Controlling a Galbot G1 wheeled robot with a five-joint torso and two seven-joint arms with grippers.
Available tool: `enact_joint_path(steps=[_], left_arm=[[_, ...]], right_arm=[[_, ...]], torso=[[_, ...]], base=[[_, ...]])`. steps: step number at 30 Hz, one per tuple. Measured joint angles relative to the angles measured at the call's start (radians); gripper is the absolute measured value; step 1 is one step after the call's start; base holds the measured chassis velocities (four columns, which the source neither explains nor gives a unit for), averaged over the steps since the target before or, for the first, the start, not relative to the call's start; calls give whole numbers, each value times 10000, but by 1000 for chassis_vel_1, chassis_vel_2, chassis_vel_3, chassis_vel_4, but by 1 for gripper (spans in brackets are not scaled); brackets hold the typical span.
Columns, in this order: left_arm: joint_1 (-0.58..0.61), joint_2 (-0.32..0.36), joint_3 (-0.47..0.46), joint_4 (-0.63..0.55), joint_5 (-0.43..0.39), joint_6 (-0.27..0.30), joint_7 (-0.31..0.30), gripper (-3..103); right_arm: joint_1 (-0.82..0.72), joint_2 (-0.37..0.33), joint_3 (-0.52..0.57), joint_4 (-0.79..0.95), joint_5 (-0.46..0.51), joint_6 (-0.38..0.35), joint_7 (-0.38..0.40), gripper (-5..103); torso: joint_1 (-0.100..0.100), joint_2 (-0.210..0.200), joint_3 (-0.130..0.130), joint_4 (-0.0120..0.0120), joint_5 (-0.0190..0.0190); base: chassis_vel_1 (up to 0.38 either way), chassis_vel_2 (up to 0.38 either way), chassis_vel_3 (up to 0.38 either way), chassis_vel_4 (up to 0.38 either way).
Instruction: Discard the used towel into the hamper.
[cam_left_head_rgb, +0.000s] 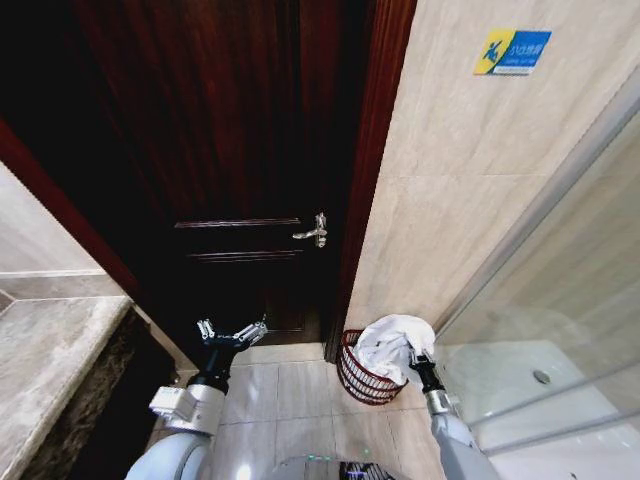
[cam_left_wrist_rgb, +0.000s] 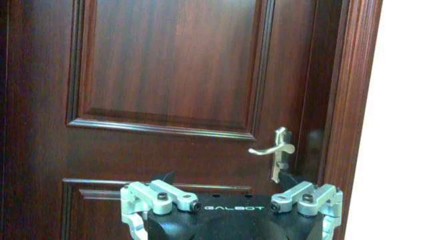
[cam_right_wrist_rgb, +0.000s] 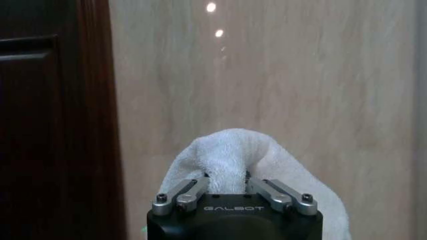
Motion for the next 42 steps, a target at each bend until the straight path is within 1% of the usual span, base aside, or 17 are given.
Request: enact_joint_path(steps=[2,4,6,10,12,14,18,19,22,24,26,29,34,37,38,40,42], left_arm=[[0,0,0,0,0,0,0,100],[0,0,0,0,0,0,0,100],[0,0,0,0,0,0,0,100],[-1,-1,0,0,0,0,0,100],[-1,0,0,0,0,0,0,100],[0,0,0,0,0,0,0,100],[-1,0,0,0,1,0,0,100],[-1,0,0,0,1,0,0,100],[0,0,0,0,1,0,0,100],[0,0,0,0,0,0,0,100],[-1,0,0,0,0,0,0,100],[0,0,0,0,0,0,0,100],[-1,0,0,0,0,0,0,100],[0,0,0,0,0,0,0,100],[0,0,0,0,0,0,0,100],[0,0,0,0,0,0,0,100],[0,0,0,0,0,0,0,100]], right_arm=[[242,-86,-69,-276,278,-792,-619,14],[282,-107,-93,-302,313,-987,-719,14],[483,-178,-174,-507,207,-1701,-1138,14],[645,-196,-243,-667,-136,-2104,-1194,14],[965,-178,-341,-1025,-369,-2565,-989,14],[1090,-174,-362,-1195,-458,-2684,-898,14],[1807,-224,-314,-2265,-1357,-3150,-780,14],[1807,-224,-314,-2265,-1357,-3150,-780,14],[2131,-233,-247,-2717,-1826,-3378,-647,14],[2445,-184,-211,-3084,-2375,-3643,-466,14],[2541,-160,-198,-3189,-2541,-3743,-423,14],[3202,-121,-105,-3955,-3410,-4029,-282,14],[3649,-186,-99,-4496,-3871,-4275,-230,14],[3884,-149,-132,-4944,-4523,-4473,358,14],[3884,-149,-132,-4944,-4523,-4473,358,14],[3973,-69,-193,-5170,-5092,-4609,925,14],[4025,-55,-210,-5270,-5296,-4630,1066,14]], torso=[[0,0,0,0,-7],[0,0,0,1,-9],[0,0,0,1,-6],[0,0,0,0,-5],[0,0,0,2,-4],[0,0,0,1,-5],[0,0,0,2,-5],[0,0,0,2,-5],[0,0,0,0,-4],[0,0,0,0,-5],[0,0,0,0,-4],[0,0,0,1,-4],[0,0,0,3,-9],[0,0,0,0,-4],[0,0,0,0,-4],[0,0,0,1,-3],[0,0,0,2,-2]], base=[[0,0,0,0],[0,0,0,0],[0,0,0,0],[0,0,0,0],[0,0,0,0],[0,0,0,0],[0,0,0,0],[0,0,0,0],[0,0,0,0],[0,0,0,0],[0,0,0,0],[0,0,0,0],[0,0,0,0],[0,0,0,0],[0,0,0,0],[0,0,0,0],[0,0,0,0]])
